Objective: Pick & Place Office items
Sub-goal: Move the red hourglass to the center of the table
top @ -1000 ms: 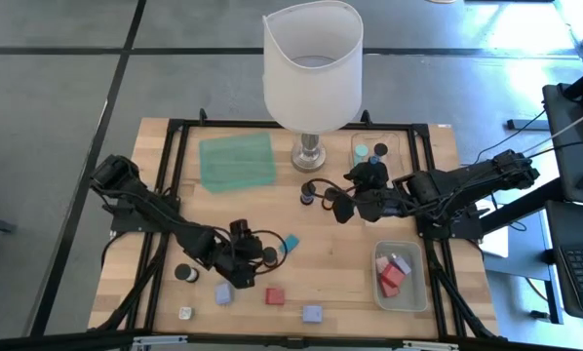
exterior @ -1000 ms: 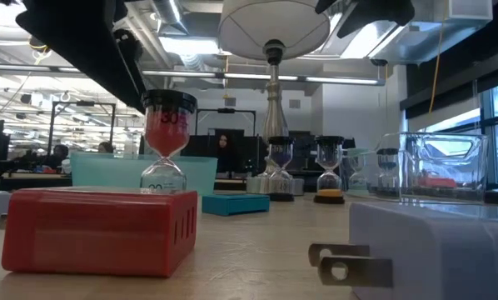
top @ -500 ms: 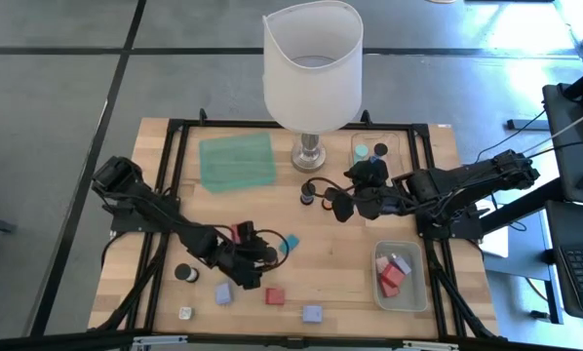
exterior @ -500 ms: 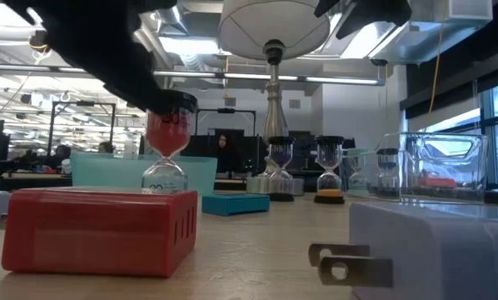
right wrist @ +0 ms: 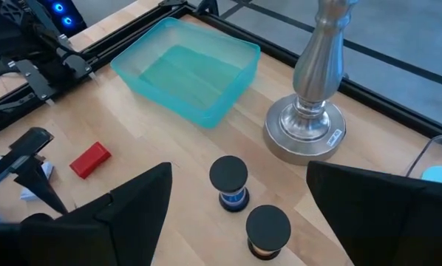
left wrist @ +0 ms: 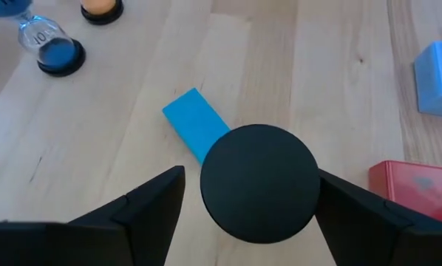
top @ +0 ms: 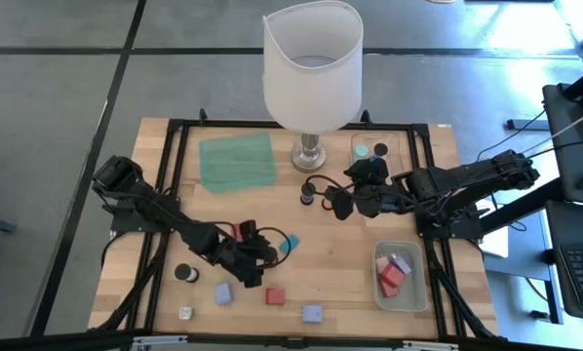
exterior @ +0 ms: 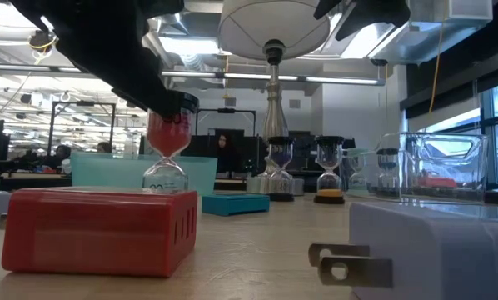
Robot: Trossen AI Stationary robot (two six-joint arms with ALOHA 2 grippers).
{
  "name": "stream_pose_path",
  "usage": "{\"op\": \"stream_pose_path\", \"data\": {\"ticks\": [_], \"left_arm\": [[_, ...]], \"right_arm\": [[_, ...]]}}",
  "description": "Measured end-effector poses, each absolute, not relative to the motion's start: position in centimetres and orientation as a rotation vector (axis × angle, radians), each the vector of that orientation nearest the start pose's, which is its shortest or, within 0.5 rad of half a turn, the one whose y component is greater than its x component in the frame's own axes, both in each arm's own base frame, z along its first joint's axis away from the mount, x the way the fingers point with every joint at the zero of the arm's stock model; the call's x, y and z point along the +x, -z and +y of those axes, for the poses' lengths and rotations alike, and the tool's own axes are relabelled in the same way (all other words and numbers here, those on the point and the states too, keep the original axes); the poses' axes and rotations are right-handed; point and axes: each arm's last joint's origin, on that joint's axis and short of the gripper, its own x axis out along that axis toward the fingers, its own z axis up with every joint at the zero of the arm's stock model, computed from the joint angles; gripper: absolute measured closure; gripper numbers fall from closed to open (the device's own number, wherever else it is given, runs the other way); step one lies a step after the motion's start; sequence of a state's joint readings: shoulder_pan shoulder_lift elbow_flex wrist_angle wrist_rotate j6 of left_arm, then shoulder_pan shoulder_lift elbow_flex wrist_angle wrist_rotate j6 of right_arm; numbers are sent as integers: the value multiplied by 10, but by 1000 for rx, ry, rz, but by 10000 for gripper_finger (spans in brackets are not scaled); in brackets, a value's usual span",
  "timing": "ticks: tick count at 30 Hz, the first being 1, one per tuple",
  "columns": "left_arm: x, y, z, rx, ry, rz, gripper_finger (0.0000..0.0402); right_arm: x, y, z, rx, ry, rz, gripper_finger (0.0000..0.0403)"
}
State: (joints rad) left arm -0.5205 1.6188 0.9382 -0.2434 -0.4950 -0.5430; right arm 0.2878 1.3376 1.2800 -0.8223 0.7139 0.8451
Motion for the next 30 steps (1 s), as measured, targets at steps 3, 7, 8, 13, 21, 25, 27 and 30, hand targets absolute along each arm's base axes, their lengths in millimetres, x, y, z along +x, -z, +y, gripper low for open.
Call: {"op": "stream_pose_path", "data": {"ticks": [3, 7, 8, 13, 21, 25, 27, 30], "left_arm": [[282, -185, -146, -63, -192, 776, 140], [282, -186, -146, -42, -193, 768, 178], [282, -186, -145, -36, -198, 764, 187], [281, -188, -144, -26, -216, 753, 194], [277, -219, -124, 66, -263, 728, 186], [289, -227, -99, 44, -317, 686, 186], [298, -229, -85, 27, -326, 650, 186], [319, -229, -66, -8, -262, 582, 186]], "right_arm": [[259, -337, 57, 366, 681, 545, 85], [259, -337, 57, 361, 679, 547, 85], [259, -337, 57, 357, 678, 548, 85], [259, -337, 57, 357, 678, 548, 85], [259, -337, 57, 358, 656, 565, 85], [259, -337, 57, 359, 656, 565, 85], [259, -337, 57, 360, 655, 565, 85], [259, -337, 57, 360, 656, 565, 85]]}}
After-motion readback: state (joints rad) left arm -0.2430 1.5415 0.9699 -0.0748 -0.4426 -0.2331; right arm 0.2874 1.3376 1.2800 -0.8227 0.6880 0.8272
